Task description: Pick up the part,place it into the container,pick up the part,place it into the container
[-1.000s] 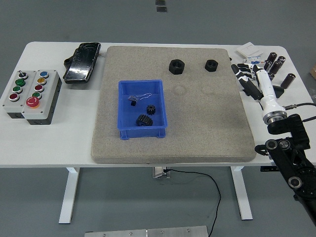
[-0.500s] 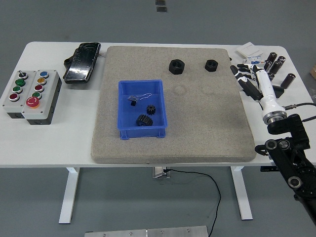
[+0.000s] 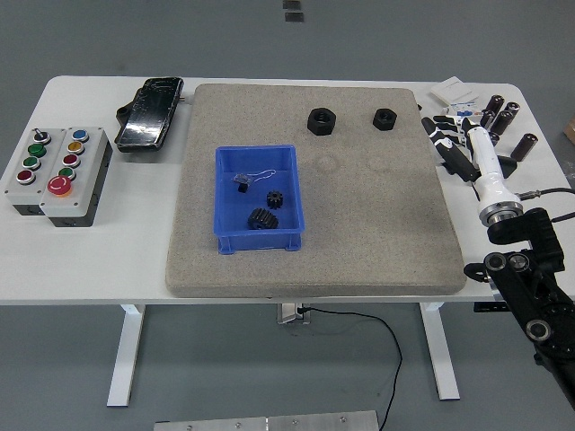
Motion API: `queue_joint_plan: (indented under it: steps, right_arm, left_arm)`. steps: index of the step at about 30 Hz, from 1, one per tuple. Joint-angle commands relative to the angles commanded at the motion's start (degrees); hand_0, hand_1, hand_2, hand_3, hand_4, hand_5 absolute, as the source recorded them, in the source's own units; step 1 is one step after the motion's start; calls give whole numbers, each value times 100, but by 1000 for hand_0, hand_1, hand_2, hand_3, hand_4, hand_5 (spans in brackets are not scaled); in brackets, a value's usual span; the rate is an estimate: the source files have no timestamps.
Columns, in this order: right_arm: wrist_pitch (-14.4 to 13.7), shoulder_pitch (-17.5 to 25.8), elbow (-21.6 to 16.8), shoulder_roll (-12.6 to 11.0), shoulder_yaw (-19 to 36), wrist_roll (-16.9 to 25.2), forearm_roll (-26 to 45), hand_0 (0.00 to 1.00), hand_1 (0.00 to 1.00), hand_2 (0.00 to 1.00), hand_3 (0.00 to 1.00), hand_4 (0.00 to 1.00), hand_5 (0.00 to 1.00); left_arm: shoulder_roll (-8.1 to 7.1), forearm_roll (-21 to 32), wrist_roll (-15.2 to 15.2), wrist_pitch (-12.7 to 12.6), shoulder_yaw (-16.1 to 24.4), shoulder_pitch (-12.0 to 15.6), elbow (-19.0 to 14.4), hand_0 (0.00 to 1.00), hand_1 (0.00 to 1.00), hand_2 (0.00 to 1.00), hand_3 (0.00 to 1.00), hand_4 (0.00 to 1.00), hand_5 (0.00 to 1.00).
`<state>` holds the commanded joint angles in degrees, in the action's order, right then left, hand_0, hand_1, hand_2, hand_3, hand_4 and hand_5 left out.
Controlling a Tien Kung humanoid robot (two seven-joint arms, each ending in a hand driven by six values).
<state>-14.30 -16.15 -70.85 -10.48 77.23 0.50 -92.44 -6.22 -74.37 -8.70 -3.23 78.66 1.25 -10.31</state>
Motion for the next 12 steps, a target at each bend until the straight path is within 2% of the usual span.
queue_joint_plan:
  steps: [12]
  right_arm:
    - [13, 13, 1, -1, 11, 1, 74, 845, 719, 765, 745, 950, 877]
  left_arm:
    - [5, -16, 5, -3, 48, -27, 0, 673, 669, 593, 636, 712, 300]
